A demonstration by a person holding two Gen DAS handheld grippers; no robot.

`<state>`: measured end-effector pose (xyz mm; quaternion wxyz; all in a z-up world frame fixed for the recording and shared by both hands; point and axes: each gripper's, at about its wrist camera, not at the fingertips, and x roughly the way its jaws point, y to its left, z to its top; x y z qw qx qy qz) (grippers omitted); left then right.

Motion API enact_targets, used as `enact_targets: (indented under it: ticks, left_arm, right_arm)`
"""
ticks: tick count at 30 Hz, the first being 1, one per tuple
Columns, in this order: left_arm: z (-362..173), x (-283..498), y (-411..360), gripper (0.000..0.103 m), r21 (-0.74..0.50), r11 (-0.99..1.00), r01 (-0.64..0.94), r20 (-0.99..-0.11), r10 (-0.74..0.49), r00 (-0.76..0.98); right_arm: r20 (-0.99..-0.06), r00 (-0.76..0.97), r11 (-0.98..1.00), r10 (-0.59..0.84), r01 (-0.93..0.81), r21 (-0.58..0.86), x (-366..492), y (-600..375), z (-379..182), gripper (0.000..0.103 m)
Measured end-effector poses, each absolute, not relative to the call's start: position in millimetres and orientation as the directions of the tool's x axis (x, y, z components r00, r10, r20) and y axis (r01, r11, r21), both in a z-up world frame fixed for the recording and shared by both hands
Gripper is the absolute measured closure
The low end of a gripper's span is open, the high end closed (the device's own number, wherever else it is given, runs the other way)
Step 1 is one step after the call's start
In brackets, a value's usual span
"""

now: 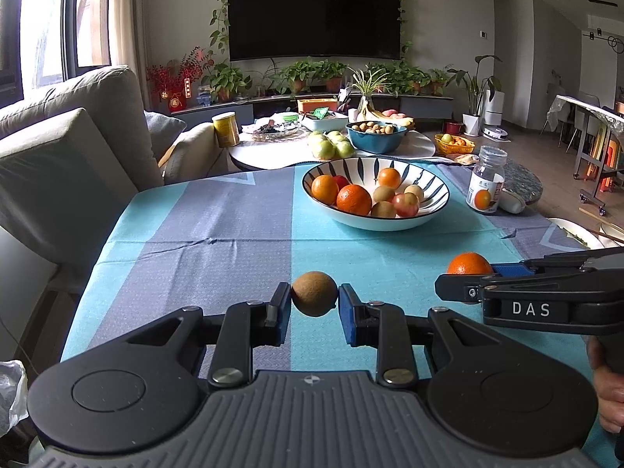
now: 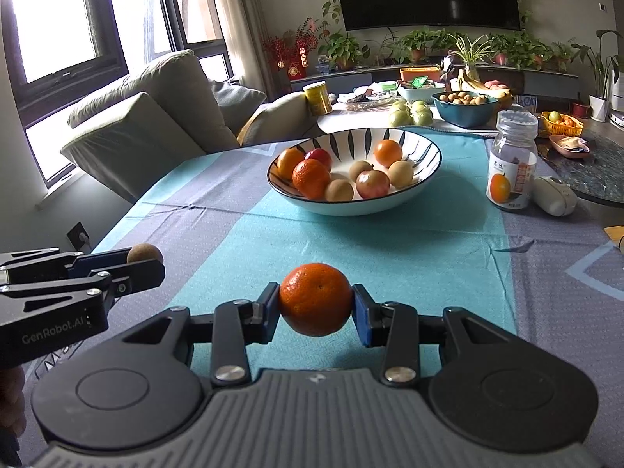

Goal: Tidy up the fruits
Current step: 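Carry the kiwi and large orange in both grippers over the striped bowl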

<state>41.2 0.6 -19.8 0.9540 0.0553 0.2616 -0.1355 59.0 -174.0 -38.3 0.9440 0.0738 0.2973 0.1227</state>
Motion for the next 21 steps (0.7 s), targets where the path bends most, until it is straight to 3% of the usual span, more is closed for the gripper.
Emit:
enact_targets:
  ticks: [21]
  left_arm:
    - [-17,45,-30,0.078,0.072,0.942,0.327,-0.525,-0.242,0.816]
  right_arm:
    - [-0.506,0.811,0.947,0.295,-0.177,0.268,54,-199,-37,0.025]
